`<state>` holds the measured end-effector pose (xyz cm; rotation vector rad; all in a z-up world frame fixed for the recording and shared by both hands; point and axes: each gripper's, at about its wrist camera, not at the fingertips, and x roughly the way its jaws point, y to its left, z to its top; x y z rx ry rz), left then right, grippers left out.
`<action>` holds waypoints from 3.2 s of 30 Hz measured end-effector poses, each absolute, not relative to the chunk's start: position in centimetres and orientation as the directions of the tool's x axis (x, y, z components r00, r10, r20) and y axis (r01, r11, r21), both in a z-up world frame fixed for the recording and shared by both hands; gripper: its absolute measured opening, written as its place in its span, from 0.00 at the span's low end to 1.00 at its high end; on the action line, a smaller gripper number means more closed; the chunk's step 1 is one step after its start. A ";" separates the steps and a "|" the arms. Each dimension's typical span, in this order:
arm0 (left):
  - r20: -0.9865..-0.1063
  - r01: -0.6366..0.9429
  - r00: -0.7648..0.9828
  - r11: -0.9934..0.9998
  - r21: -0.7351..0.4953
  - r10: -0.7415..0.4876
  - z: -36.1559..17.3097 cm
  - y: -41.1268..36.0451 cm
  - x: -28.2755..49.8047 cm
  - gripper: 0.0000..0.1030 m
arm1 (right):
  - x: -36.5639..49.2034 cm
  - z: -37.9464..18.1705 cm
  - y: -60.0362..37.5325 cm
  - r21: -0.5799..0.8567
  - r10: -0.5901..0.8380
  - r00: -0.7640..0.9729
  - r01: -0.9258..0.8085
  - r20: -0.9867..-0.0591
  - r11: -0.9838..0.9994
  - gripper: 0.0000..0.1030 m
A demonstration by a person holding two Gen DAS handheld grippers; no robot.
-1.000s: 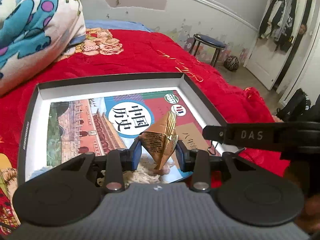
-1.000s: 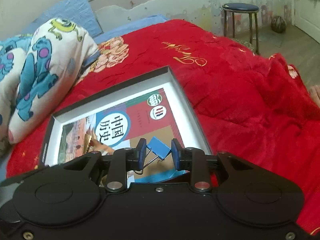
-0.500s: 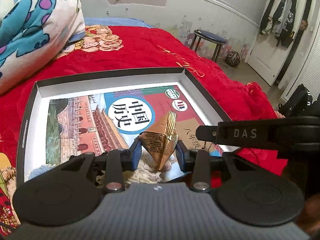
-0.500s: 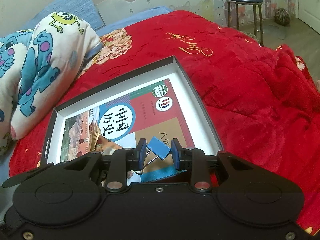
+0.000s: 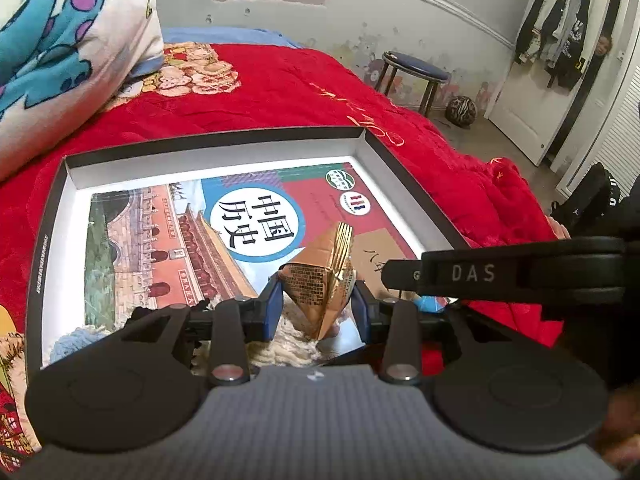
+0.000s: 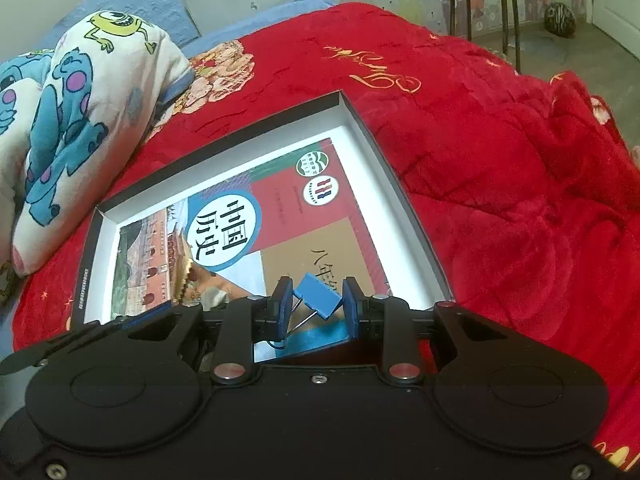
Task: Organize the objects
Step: 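Lower the pyramid with left tool while right tool lowers the clip into the box, then open both tools to drop the pyramid and blue clip into the box, then move both tools back down to the pile beside the box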
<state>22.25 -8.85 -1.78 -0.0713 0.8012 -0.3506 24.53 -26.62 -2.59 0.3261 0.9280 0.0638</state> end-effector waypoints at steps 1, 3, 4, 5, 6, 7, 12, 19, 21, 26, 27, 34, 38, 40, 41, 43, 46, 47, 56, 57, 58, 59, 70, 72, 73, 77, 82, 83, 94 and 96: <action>-0.692 0.285 0.638 0.938 -0.196 -0.338 -1.8 -8.9 22.2 0.40 | 24.5 -2.6 -26.7 0.307 0.194 0.601 0.089 -0.775 0.948 0.25; -0.694 0.291 0.633 0.936 -0.197 -0.343 -1.8 -8.9 22.3 0.41 | 24.6 -2.6 -26.7 0.309 0.197 0.597 0.090 -0.778 0.947 0.25; -0.695 0.293 0.631 0.935 -0.198 -0.345 -1.8 -8.9 22.2 0.41 | 24.7 -2.6 -26.7 0.313 0.200 0.595 0.092 -0.779 0.945 0.25; -0.696 0.294 0.629 0.935 -0.199 -0.346 -1.8 -8.9 22.3 0.41 | 24.8 -2.6 -26.8 0.315 0.200 0.594 0.096 -0.779 0.944 0.25; -0.697 0.293 0.628 0.935 -0.201 -0.347 -1.9 -8.9 22.3 0.41 | 24.8 -2.6 -26.8 0.316 0.200 0.593 0.097 -0.780 0.944 0.25; -0.698 0.294 0.626 0.934 -0.202 -0.348 -1.9 -8.9 22.3 0.41 | 24.9 -2.6 -26.8 0.315 0.200 0.591 0.098 -0.782 0.944 0.25; -0.705 0.302 0.614 0.931 -0.205 -0.355 -2.2 -9.0 22.4 0.42 | 25.0 -3.2 -27.1 0.329 0.209 0.571 0.114 -0.794 0.937 0.25; -0.709 0.304 0.604 0.928 -0.217 -0.364 -2.5 -9.0 22.4 0.43 | 25.1 -3.3 -26.9 0.340 0.219 0.564 0.117 -0.796 0.933 0.25; -0.710 0.305 0.602 0.927 -0.219 -0.366 -2.5 -9.1 22.4 0.48 | 25.2 -3.4 -26.9 0.346 0.225 0.563 0.115 -0.795 0.931 0.25; -0.711 0.311 0.599 0.926 -0.216 -0.367 -2.7 -9.2 22.3 0.54 | 25.1 -3.5 -27.1 0.349 0.220 0.569 0.127 -0.792 0.928 0.25; -0.710 0.311 0.600 0.925 -0.218 -0.369 -2.7 -9.3 22.3 0.54 | 25.1 -3.5 -27.1 0.352 0.221 0.569 0.129 -0.792 0.927 0.25; -0.707 0.301 0.593 0.920 -0.249 -0.385 -2.7 -9.1 22.3 0.62 | 25.1 -3.5 -26.9 0.339 0.214 0.567 0.124 -0.796 0.933 0.26; -0.704 0.311 0.591 0.916 -0.252 -0.394 -2.2 -9.0 22.3 0.71 | 25.1 -3.5 -26.8 0.336 0.213 0.568 0.120 -0.795 0.934 0.26; -0.699 0.322 0.582 0.907 -0.272 -0.416 -1.9 -8.8 22.3 0.76 | 25.1 -3.5 -27.0 0.348 0.221 0.570 0.122 -0.791 0.930 0.26; -0.701 0.318 0.580 0.908 -0.273 -0.414 -1.8 -8.7 22.3 0.77 | 25.1 -3.5 -27.1 0.352 0.225 0.572 0.120 -0.789 0.928 0.26; -0.703 0.316 0.582 0.910 -0.267 -0.409 -1.5 -8.6 22.3 0.79 | 24.9 -3.4 -27.2 0.365 0.236 0.581 0.114 -0.779 0.924 0.29; -0.695 0.313 0.587 0.908 -0.279 -0.416 -0.9 -8.0 22.4 0.81 | 24.5 -2.8 -27.5 0.398 0.261 0.604 0.101 -0.753 0.912 0.37; -0.692 0.312 0.587 0.906 -0.285 -0.420 -0.7 -7.7 22.5 0.81 | 24.3 -2.5 -27.6 0.406 0.268 0.614 0.094 -0.742 0.909 0.37; -0.616 0.310 0.671 0.911 -0.274 -0.413 4.3 -4.8 21.7 0.84 | 21.3 3.0 -28.1 0.444 0.301 0.720 0.012 -0.625 0.896 0.46; -0.604 0.305 0.684 0.912 -0.274 -0.410 5.0 -4.4 21.4 0.84 | 20.9 3.8 -28.2 0.448 0.303 0.731 0.004 -0.612 0.894 0.46; -0.591 0.303 0.696 0.913 -0.275 -0.409 5.9 -3.9 21.1 0.85 | 20.4 4.6 -28.4 0.449 0.303 0.743 -0.003 -0.597 0.893 0.46; -0.581 0.305 0.703 0.912 -0.276 -0.410 6.6 -3.5 20.8 0.85 | 20.0 5.4 -28.5 0.447 0.299 0.755 -0.008 -0.583 0.894 0.47; -0.426 0.338 0.794 0.897 -0.284 -0.434 14.2 -0.2 15.8 0.87 | 14.2 13.8 -28.8 0.398 0.230 0.861 -0.036 -0.453 0.917 0.53; -0.412 0.345 0.802 0.899 -0.270 -0.432 15.0 -0.1 14.7 0.87 | 13.0 14.8 -28.6 0.391 0.227 0.872 -0.045 -0.434 0.919 0.54; -0.407 0.347 0.807 0.902 -0.259 -0.427 15.4 -0.1 14.2 0.87 | 12.4 15.2 -28.4 0.386 0.226 0.876 -0.050 -0.426 0.921 0.54; -0.391 0.336 0.825 0.910 -0.241 -0.408 16.4 0.0 12.0 0.87 | 9.9 16.5 -27.6 0.354 0.218 0.889 -0.068 -0.404 0.933 0.55; -0.404 0.335 0.822 0.914 -0.226 -0.401 16.4 -0.3 9.6 0.90 | 7.0 17.2 -26.8 0.321 0.205 0.899 -0.076 -0.388 0.944 0.62; -0.407 0.341 0.820 0.914 -0.220 -0.403 16.1 -0.4 9.1 0.90 | 6.5 17.2 -26.6 0.315 0.203 0.900 -0.078 -0.386 0.946 0.64; -0.465 0.360 0.773 0.902 -0.239 -0.431 11.2 -2.1 8.1 0.90 | 3.8 14.2 -25.4 0.270 0.224 0.897 -0.124 -0.381 0.955 0.88; -0.483 0.358 0.763 0.903 -0.236 -0.429 9.8 -2.5 8.5 0.90 | 3.9 13.1 -25.2 0.266 0.224 0.892 -0.122 -0.394 0.956 0.88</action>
